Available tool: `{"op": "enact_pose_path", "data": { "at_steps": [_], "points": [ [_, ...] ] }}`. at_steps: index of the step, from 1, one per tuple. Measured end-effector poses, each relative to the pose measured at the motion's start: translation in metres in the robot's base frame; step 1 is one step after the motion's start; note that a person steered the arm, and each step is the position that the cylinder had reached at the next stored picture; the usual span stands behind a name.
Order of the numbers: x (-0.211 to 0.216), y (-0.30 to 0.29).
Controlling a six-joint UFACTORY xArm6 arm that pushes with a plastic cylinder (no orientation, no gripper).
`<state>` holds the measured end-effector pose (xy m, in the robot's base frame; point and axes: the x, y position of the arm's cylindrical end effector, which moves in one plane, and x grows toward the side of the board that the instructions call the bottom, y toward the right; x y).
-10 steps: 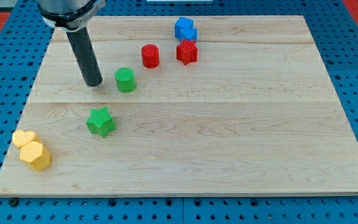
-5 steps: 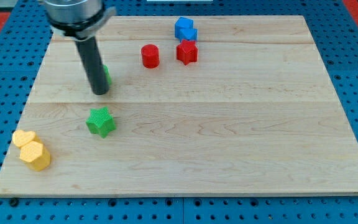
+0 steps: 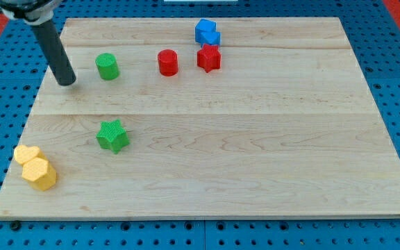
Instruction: Push the green circle closer to the top left of the board
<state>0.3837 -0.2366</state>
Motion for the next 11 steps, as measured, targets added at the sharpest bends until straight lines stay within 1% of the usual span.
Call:
{"op": "enact_pose_path", "data": {
  "at_steps": [1,2,3,4,5,6,7,8,9,10,11],
  "points": [
    [0.006,0.06],
    [-0.041,0.048],
    [-0.075,0.042],
    [-0.092,0.038],
    [-0.037,0.045],
    [-0.054,0.085],
    [-0.095,0.074],
    [-0.104,0.048],
    [-0.084,0.053],
    [-0.026,0.016],
    [0.045,-0.051]
  ]
}}
